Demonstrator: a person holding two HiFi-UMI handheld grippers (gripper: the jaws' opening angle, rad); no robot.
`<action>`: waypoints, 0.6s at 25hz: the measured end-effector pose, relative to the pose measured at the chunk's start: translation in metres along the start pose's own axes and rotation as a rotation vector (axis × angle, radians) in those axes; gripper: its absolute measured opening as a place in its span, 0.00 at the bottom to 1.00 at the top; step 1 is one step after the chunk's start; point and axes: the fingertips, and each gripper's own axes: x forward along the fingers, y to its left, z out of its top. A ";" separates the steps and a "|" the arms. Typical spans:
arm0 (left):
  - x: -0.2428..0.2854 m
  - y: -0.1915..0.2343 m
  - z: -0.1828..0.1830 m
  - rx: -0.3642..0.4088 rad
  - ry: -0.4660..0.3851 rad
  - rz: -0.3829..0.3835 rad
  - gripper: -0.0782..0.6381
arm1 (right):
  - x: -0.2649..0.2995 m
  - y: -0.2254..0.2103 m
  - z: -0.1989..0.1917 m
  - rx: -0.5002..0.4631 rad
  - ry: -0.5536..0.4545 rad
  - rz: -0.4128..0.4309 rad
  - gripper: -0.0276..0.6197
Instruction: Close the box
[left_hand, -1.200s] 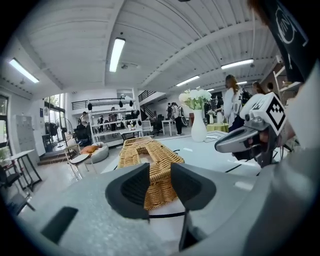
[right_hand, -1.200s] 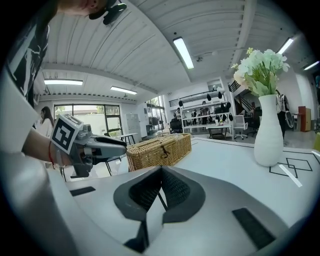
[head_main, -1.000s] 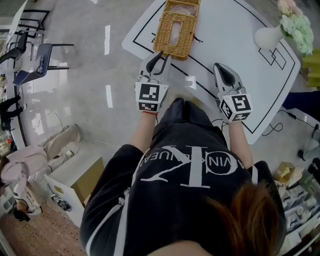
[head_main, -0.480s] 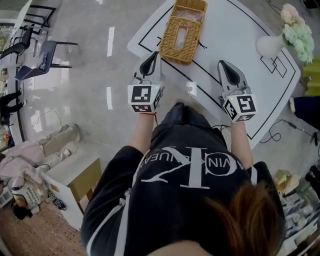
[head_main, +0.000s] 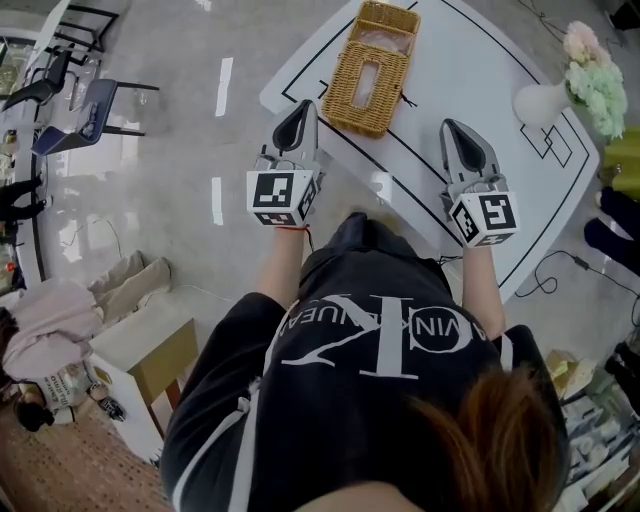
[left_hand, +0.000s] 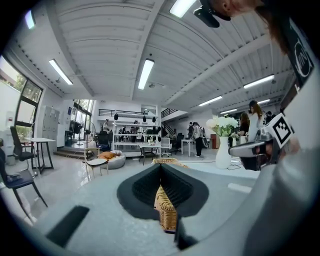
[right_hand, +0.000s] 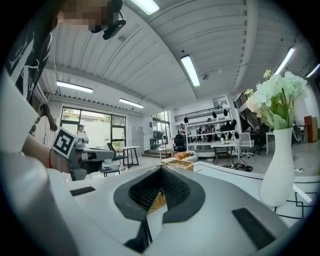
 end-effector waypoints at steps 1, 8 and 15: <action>-0.001 0.001 0.003 0.000 -0.008 0.001 0.12 | 0.000 0.001 0.003 -0.002 -0.005 0.002 0.04; 0.001 0.003 0.019 -0.010 -0.056 0.005 0.12 | 0.004 -0.003 0.018 -0.010 -0.038 0.013 0.04; -0.002 0.009 0.031 -0.021 -0.093 0.020 0.12 | 0.006 -0.002 0.027 -0.016 -0.058 0.027 0.04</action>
